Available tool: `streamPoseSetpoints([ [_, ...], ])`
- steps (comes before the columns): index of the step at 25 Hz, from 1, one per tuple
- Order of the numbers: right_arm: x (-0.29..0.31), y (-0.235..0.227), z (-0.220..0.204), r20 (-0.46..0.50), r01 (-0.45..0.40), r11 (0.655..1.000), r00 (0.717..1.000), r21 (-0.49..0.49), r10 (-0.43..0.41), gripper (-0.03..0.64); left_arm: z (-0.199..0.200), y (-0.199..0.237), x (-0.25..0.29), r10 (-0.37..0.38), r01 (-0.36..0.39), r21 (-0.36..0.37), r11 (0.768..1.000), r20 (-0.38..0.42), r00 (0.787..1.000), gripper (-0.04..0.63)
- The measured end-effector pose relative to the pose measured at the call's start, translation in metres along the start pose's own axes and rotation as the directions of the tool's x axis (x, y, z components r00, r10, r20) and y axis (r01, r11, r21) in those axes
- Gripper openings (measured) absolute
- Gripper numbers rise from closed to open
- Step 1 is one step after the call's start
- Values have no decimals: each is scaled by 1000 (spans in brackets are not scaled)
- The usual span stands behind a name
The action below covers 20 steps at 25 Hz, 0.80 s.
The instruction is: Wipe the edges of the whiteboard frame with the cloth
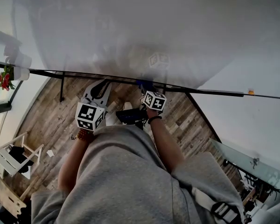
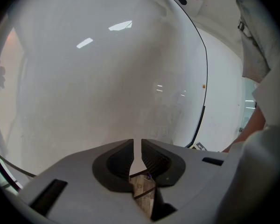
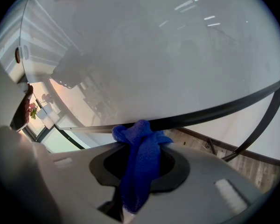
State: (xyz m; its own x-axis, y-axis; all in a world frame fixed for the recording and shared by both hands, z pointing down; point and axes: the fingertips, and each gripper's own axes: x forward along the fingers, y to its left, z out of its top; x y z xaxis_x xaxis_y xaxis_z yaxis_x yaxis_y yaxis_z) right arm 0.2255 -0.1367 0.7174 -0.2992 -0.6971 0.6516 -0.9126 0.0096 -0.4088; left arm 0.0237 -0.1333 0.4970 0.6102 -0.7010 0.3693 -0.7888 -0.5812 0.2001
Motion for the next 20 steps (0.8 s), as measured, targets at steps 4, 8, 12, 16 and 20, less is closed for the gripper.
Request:
streamPoseSetpoints([
  [4, 4, 10, -2, -1, 0, 1000, 1000, 1, 0, 112, 0, 9, -4, -3, 3, 3, 1000, -1, 1000, 58],
  [8, 10, 20, -4, 1, -4, 1000, 1000, 2, 4, 112, 0, 16, -8, -6, 6, 6, 1000, -4, 1000, 58],
  [12, 15, 31, -6, -4, -15, 1000, 1000, -6, 15, 112, -1, 27, -13, -1, 1, 3, 1000, -2, 1000, 58],
  [16, 16, 35, -7, -10, -13, 1000, 1000, -7, 13, 112, 0, 35, -16, 1, -1, -1, 1000, 2, 1000, 58],
  [20, 19, 41, -8, -13, -12, 1000, 1000, -2, 12, 112, 4, 41, -17, -8, 8, 2, 1000, 10, 1000, 58],
])
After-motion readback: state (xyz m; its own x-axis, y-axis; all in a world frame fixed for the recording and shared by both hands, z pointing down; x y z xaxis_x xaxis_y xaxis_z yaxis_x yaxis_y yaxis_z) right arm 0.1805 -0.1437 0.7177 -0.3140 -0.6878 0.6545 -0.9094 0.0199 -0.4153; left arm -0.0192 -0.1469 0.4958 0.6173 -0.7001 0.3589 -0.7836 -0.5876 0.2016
